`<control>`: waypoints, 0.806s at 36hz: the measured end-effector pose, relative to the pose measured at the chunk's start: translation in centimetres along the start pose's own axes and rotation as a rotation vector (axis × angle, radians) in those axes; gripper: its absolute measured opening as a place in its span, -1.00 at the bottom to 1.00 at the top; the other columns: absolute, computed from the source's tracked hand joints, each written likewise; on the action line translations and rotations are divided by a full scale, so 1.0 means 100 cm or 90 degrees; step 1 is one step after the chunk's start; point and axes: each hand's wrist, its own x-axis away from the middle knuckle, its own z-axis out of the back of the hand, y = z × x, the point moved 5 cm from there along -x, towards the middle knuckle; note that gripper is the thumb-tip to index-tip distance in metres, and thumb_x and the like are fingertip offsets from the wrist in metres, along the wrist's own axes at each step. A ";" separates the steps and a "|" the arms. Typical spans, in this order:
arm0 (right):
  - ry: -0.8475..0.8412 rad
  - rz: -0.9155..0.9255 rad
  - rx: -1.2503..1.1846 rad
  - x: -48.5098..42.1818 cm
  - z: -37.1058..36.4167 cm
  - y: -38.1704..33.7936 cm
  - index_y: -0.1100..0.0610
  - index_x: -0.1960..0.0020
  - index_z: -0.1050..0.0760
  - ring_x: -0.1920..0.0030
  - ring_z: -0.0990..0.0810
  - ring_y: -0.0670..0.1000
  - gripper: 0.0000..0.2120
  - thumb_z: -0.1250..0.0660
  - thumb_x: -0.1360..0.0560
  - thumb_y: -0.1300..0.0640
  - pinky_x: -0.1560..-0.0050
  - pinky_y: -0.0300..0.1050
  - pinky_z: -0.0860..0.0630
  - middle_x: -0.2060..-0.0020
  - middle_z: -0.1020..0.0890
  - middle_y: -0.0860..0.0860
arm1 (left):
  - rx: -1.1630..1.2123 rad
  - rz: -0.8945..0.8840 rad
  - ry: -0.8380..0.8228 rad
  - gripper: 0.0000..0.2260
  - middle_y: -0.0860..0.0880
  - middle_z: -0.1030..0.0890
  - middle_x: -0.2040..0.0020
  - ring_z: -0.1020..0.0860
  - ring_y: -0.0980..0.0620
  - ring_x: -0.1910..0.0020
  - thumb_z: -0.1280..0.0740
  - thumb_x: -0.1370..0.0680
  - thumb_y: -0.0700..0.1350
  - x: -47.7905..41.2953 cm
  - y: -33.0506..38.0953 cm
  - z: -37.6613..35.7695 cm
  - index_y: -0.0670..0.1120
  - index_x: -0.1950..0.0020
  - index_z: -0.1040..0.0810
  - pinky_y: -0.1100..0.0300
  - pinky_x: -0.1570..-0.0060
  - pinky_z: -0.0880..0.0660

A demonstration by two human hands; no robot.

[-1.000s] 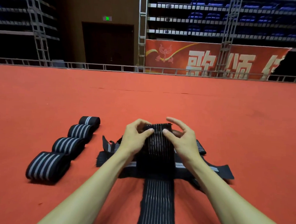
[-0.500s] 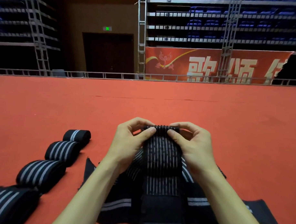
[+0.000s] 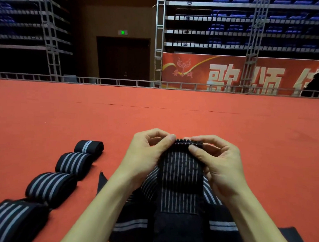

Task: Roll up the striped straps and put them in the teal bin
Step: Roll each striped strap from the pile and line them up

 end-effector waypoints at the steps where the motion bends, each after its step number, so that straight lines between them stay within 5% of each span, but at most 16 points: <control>1: -0.005 -0.009 -0.012 0.000 -0.001 -0.001 0.11 0.24 -0.69 0.17 -0.70 0.09 -0.88 -0.47 -0.23 0.25 0.20 -0.14 -0.63 0.15 -0.72 0.20 | -0.001 -0.011 0.010 -0.92 -0.06 -0.67 0.21 -0.60 0.03 0.19 -0.44 -0.45 -0.08 -0.001 0.002 0.002 -0.02 0.23 -0.68 0.11 0.16 -0.53; 9: 0.012 -0.064 -0.001 0.000 -0.002 -0.002 0.19 0.12 -0.64 0.27 -0.67 0.10 -0.78 -0.48 -0.24 0.19 0.33 -0.12 -0.62 0.25 -0.70 0.20 | 0.002 -0.061 0.034 -0.85 -0.04 -0.67 0.17 -0.64 0.05 0.19 -0.48 -0.44 -0.31 0.002 0.008 0.004 -0.07 0.11 -0.67 0.08 0.13 -0.62; 14: 0.027 -0.066 -0.018 0.000 0.001 -0.004 0.21 0.08 -0.63 0.24 -0.68 0.14 -0.73 -0.47 -0.22 0.30 0.29 -0.11 -0.64 0.22 -0.70 0.21 | -0.008 -0.011 -0.022 -0.84 -0.11 -0.69 0.02 -0.67 -0.08 0.07 -0.44 -0.50 -0.23 0.002 0.002 0.001 0.02 0.01 -0.66 -0.02 0.09 -0.64; 24: 0.026 -0.069 0.017 0.001 -0.005 -0.005 0.15 0.01 -0.63 0.18 -0.69 0.12 -0.83 -0.43 -0.42 0.29 0.14 0.04 -0.67 0.17 -0.71 0.18 | -0.028 -0.109 -0.010 -0.85 -0.09 -0.65 0.16 -0.62 0.05 0.31 -0.40 -0.50 -0.38 0.004 0.015 0.001 -0.15 0.07 -0.60 0.19 0.32 -0.57; 29: -0.013 -0.072 0.004 0.002 -0.012 -0.006 0.15 0.10 -0.65 0.24 -0.66 0.05 -0.80 -0.44 -0.31 0.11 0.19 0.00 -0.64 0.23 -0.69 0.12 | 0.011 -0.126 0.000 -0.79 -0.07 -0.66 0.21 -0.63 -0.05 0.23 -0.38 -0.47 -0.46 0.004 0.016 0.001 -0.15 0.17 -0.61 0.10 0.18 -0.60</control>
